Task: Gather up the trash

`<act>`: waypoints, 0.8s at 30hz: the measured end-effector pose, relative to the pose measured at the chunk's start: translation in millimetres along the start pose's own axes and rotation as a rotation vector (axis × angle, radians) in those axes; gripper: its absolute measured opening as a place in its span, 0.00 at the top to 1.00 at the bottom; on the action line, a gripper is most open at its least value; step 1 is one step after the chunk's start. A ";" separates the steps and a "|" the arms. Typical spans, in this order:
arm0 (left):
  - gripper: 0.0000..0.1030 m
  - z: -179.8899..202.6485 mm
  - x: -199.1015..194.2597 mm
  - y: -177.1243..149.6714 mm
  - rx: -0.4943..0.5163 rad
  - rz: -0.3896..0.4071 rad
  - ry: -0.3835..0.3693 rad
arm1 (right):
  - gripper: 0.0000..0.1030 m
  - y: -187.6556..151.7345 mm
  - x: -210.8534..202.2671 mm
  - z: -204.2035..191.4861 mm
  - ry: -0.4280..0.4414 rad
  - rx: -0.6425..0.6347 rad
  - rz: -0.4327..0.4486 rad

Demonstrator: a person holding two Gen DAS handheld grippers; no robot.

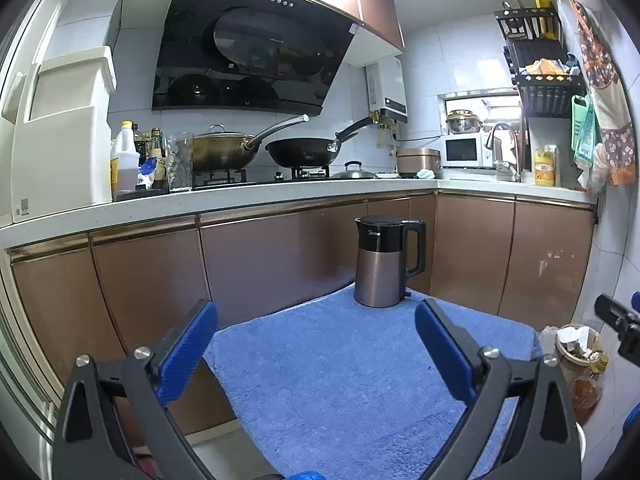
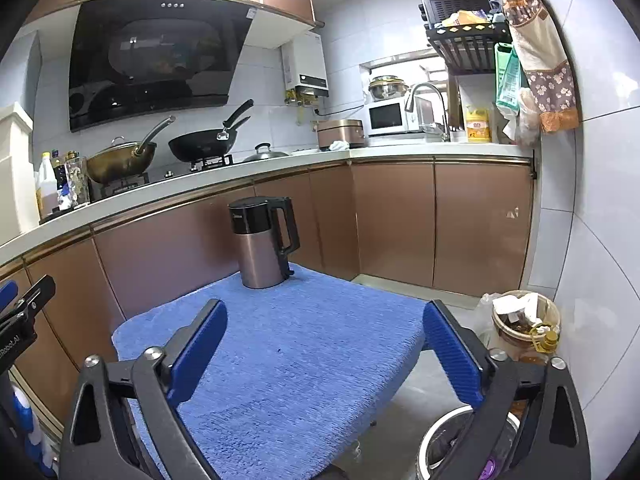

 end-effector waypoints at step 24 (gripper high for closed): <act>0.03 -2.5 -5.5 -1.1 -0.032 0.014 -0.040 | 0.00 6.4 -11.0 5.3 -0.066 -0.028 0.051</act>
Point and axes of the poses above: each gripper's, at about its wrist camera, not at the fingertips, and x roughly the way its jaws point, z to its right, y to its top, the point moved 6 cm from there along x, roughly the way its jaws point, and after that the axes turned 11 degrees about z, right-handed, at the moved point
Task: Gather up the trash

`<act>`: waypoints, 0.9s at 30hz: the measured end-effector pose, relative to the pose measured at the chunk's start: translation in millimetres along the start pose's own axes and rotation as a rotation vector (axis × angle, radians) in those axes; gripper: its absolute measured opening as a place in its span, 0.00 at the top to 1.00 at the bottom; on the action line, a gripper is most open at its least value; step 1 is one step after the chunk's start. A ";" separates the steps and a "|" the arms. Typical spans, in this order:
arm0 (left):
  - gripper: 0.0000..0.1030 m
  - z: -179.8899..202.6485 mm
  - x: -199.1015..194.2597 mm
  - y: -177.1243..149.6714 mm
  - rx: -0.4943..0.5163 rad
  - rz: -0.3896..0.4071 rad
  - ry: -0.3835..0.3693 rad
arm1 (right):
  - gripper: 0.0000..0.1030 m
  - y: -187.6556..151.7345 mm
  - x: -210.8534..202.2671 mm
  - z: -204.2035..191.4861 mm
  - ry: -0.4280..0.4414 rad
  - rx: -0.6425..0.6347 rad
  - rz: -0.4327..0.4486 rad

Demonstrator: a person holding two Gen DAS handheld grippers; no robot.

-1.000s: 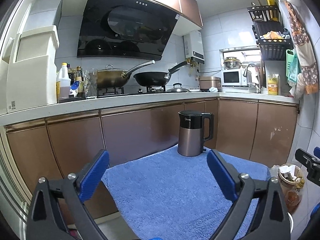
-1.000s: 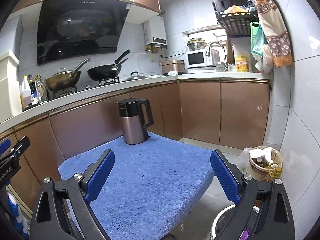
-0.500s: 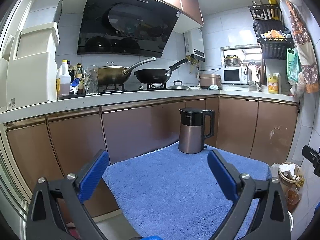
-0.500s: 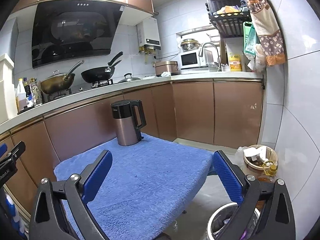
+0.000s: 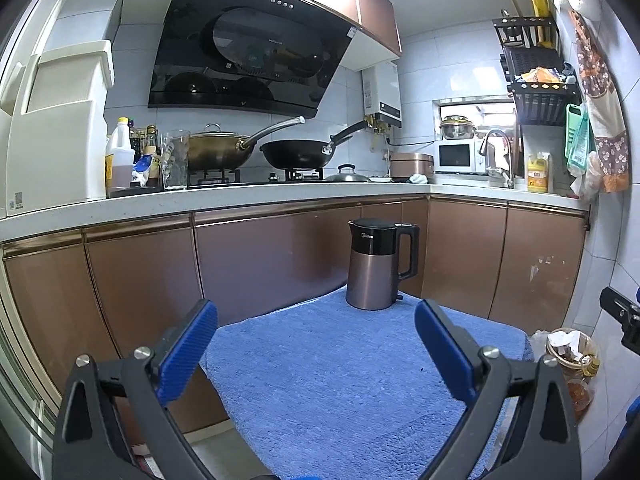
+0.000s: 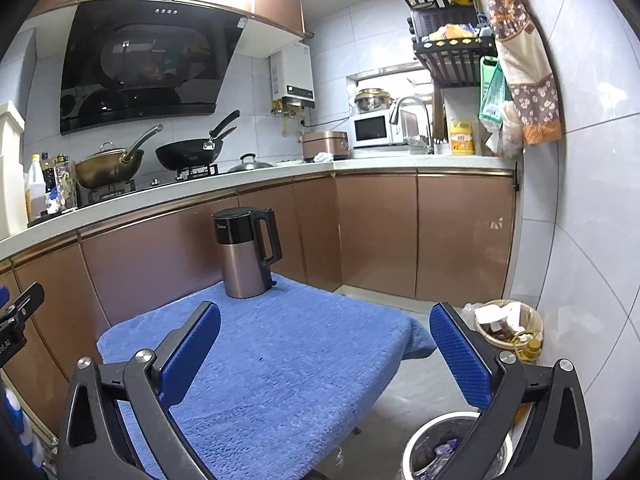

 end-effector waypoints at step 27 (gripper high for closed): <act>0.03 5.9 -4.2 -2.2 0.001 -0.013 -0.023 | 0.00 4.3 -5.8 -0.2 -0.014 -0.033 0.021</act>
Point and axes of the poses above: each gripper's, at about its wrist camera, not at the fingertips, and x roughly the way its jaws point, z to its right, y to its top, the point moved 6 cm from there along x, roughly the way its jaws point, and after that the axes turned 11 degrees about z, right-handed, at the moved point
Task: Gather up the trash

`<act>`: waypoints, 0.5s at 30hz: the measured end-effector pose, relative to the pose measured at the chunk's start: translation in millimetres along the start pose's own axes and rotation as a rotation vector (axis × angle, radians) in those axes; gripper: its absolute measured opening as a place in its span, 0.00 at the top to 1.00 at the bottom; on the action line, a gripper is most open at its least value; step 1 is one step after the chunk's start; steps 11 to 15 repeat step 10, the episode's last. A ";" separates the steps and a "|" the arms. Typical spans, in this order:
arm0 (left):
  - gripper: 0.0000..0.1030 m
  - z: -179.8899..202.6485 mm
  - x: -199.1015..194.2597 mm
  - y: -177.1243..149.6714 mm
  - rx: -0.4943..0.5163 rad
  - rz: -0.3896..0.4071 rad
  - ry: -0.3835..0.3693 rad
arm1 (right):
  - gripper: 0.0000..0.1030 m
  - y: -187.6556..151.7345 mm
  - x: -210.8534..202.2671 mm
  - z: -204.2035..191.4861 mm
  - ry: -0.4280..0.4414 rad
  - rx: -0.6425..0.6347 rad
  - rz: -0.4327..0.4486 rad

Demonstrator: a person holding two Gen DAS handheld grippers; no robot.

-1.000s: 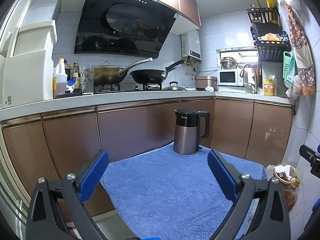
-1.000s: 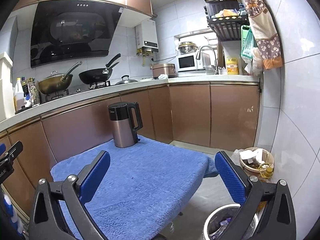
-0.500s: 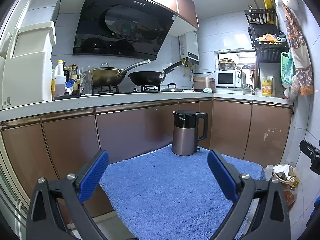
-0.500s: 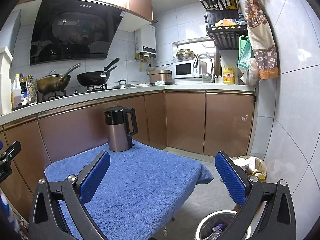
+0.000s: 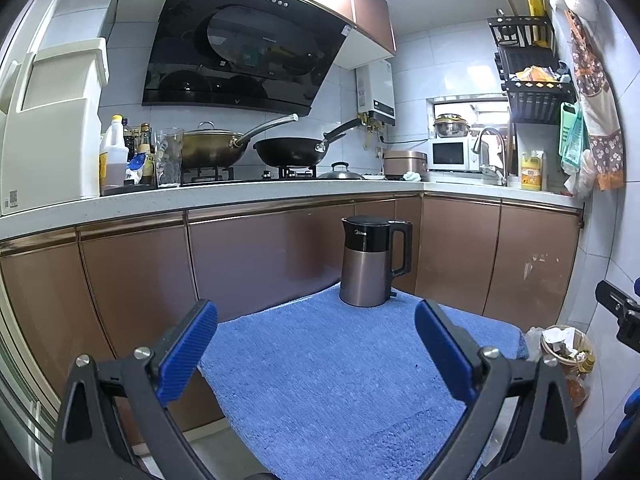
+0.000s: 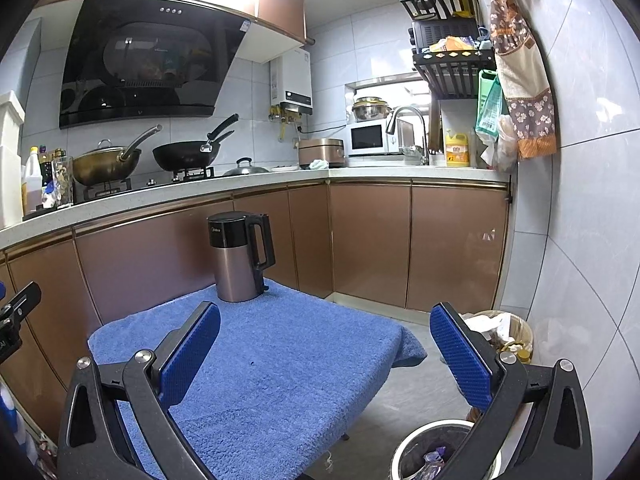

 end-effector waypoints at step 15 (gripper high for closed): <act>0.03 2.3 -1.1 2.0 0.014 0.003 -0.005 | 0.00 -2.7 0.3 6.8 0.007 0.009 -0.005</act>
Point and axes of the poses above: each gripper's, at about its wrist camera, not at the fingertips, and x roughly the way its jaws point, z to its right, y to its top, the point moved 6 cm from there along x, roughly the way its jaws point, and after that the axes turned 11 degrees about z, right-handed, at the moved point
